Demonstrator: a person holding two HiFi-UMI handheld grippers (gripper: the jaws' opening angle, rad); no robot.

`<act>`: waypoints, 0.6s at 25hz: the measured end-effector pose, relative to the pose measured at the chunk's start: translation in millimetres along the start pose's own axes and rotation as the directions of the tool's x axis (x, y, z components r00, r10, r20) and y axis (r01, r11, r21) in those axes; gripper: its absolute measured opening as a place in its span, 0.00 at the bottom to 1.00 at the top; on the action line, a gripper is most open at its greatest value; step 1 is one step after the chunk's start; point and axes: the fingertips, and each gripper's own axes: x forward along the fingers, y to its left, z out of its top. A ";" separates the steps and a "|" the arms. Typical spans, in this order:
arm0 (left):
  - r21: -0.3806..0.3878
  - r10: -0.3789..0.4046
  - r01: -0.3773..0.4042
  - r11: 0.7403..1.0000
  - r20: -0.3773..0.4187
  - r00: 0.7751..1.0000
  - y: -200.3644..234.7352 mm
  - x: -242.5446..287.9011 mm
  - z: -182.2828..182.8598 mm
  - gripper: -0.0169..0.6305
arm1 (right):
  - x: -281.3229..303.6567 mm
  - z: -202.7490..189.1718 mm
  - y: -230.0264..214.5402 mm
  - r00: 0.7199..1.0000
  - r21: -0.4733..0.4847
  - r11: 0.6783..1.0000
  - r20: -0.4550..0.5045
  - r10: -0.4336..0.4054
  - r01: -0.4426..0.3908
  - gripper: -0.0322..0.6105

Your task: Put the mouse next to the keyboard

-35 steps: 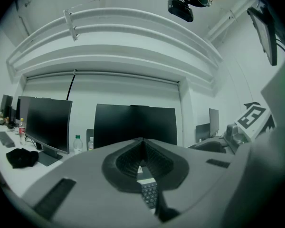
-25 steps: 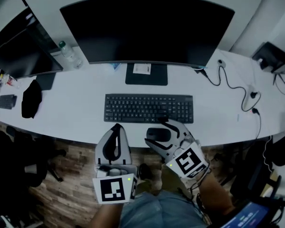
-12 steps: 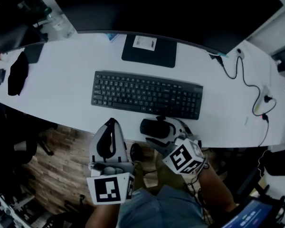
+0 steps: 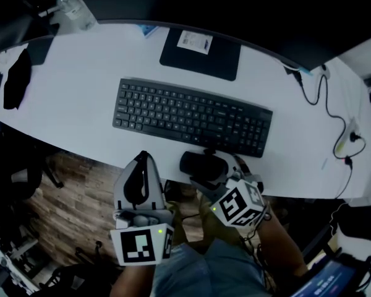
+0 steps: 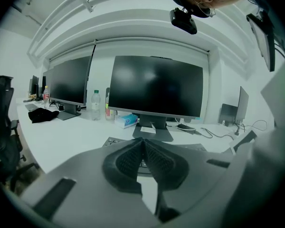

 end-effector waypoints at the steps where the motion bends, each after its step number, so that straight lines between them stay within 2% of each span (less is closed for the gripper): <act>1: 0.002 0.000 0.000 1.000 0.004 1.000 -0.3 0.0 1.1 0.03 | 0.0 -0.2 0.4 1.000 0.000 1.000 0.000 0.001 -0.001 0.57; 6: 0.002 -0.002 0.002 1.000 0.011 1.000 -2.7 -2.9 6.5 0.03 | 0.4 -0.6 -0.1 1.000 -0.013 1.000 0.002 0.002 -0.002 0.53; 9: 0.032 -0.005 0.004 0.999 0.040 0.999 -3.7 -6.2 17.0 0.03 | -1.1 1.1 -0.6 1.000 -0.013 1.000 0.011 -0.012 0.012 0.53; 15: 0.083 -0.032 0.024 0.996 0.102 0.994 -10.6 -21.1 47.9 0.03 | -27.1 33.2 -7.1 0.992 0.048 0.996 0.095 -0.081 0.077 0.53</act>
